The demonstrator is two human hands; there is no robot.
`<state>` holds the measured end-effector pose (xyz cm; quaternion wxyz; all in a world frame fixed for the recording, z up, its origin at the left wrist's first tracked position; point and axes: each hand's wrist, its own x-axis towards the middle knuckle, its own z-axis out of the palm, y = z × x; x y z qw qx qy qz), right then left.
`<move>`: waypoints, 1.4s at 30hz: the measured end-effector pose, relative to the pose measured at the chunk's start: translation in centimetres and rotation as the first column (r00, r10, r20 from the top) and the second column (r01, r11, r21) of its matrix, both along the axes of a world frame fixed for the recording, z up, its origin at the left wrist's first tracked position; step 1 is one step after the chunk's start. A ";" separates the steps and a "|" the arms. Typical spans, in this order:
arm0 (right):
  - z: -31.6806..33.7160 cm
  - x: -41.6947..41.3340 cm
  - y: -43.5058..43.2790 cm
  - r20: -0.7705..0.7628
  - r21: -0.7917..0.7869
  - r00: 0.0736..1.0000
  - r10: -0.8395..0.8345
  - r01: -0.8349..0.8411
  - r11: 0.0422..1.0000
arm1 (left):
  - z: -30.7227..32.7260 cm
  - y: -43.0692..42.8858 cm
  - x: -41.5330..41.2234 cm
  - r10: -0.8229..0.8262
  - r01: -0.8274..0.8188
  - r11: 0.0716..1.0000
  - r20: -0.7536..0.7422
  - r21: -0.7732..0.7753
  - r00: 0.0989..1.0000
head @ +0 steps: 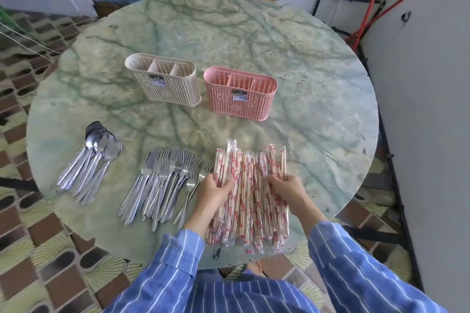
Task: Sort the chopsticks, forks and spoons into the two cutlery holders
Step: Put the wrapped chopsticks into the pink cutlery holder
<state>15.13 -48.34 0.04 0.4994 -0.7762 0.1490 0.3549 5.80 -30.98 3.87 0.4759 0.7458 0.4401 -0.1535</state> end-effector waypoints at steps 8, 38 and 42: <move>-0.8 0.1 0.8 0.063 -0.087 0.997 0.035 -0.029 0.996 | 0.3 0.1 -0.1 0.008 -0.009 1.000 0.044 0.017 0.999; 1.5 3.5 -2.7 -0.347 0.499 0.883 -0.318 0.460 0.734 | 10.6 4.1 10.1 0.456 0.118 0.713 0.584 -0.691 0.672; 2.4 4.6 -2.8 -0.361 0.504 0.846 -0.393 0.532 0.680 | 13.7 3.8 17.9 0.537 0.050 0.771 0.690 -0.635 0.485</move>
